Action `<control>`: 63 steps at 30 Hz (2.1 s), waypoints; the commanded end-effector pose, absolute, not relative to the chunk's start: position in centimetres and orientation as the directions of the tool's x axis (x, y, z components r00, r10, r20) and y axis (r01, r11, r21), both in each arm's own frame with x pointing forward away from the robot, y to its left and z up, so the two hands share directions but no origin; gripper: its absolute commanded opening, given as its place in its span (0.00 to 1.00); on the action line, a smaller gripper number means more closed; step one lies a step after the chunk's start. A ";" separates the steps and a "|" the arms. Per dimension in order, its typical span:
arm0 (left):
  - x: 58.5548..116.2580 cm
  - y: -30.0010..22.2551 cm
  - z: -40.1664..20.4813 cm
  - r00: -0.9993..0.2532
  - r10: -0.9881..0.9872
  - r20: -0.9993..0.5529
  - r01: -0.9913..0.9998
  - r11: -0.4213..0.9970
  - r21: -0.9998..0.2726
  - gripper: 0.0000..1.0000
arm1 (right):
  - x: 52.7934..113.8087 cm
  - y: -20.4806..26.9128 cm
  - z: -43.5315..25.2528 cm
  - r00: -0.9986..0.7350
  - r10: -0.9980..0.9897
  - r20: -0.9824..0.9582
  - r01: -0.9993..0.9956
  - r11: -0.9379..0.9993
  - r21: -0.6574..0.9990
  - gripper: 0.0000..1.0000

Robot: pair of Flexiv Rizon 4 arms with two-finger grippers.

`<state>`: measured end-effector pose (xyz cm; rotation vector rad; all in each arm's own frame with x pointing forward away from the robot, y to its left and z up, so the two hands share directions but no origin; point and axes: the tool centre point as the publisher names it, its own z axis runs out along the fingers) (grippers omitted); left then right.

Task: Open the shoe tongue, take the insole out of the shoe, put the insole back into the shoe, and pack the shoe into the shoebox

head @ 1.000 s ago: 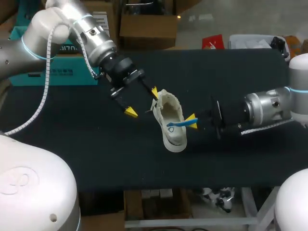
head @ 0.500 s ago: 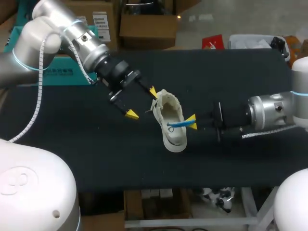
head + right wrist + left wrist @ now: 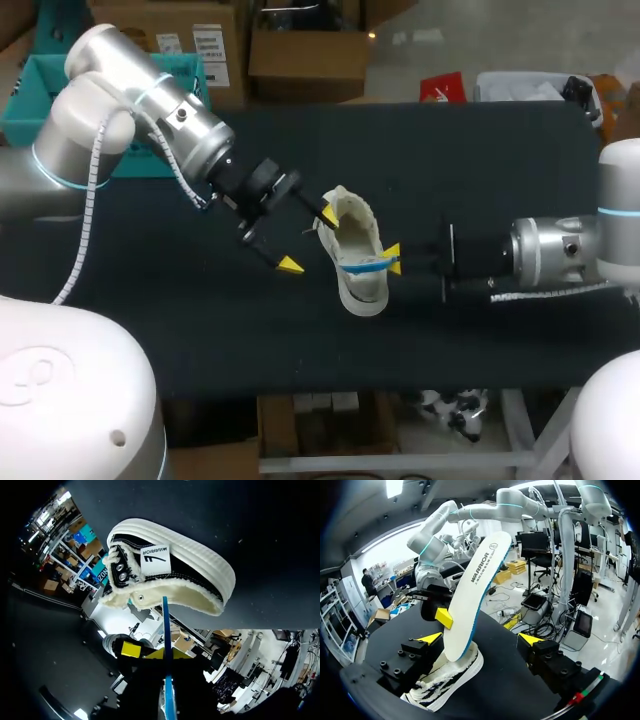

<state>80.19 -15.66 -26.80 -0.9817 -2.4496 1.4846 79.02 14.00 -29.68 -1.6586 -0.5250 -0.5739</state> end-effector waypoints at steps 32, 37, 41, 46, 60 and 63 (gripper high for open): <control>80.1 -19.4 -29.3 -0.793 0.289 -0.537 0.610 0.375 -0.698 0.39 | 79.1 15.6 -30.5 0.765 -0.045 0.642 0.622 -0.206 -0.756 0.00; 80.2 -19.4 -29.3 -0.788 0.286 -0.546 0.616 0.375 -0.693 0.00 | 79.2 15.4 -30.5 0.767 -0.048 0.640 0.619 -0.211 -0.757 0.00; 80.3 -19.7 -29.4 -0.785 0.290 -0.548 0.620 0.377 -0.689 0.00 | 79.3 15.3 -30.5 0.767 -0.050 0.640 0.617 -0.213 -0.757 0.00; 80.4 -19.9 -29.7 -0.771 0.307 -0.558 0.637 0.379 -0.671 0.00 | 79.4 15.2 -30.6 0.772 -0.046 0.634 0.611 -0.221 -0.760 0.44; 81.1 -20.0 -30.7 -0.720 0.331 -0.610 0.694 0.372 -0.616 0.00 | 78.8 14.0 -30.9 0.769 -0.032 0.638 0.610 -0.259 -0.749 1.00; 81.3 -20.0 -30.9 -0.699 0.327 -0.636 0.714 0.372 -0.593 0.00 | 79.1 13.9 -31.0 0.764 -0.025 0.644 0.617 -0.260 -0.743 1.00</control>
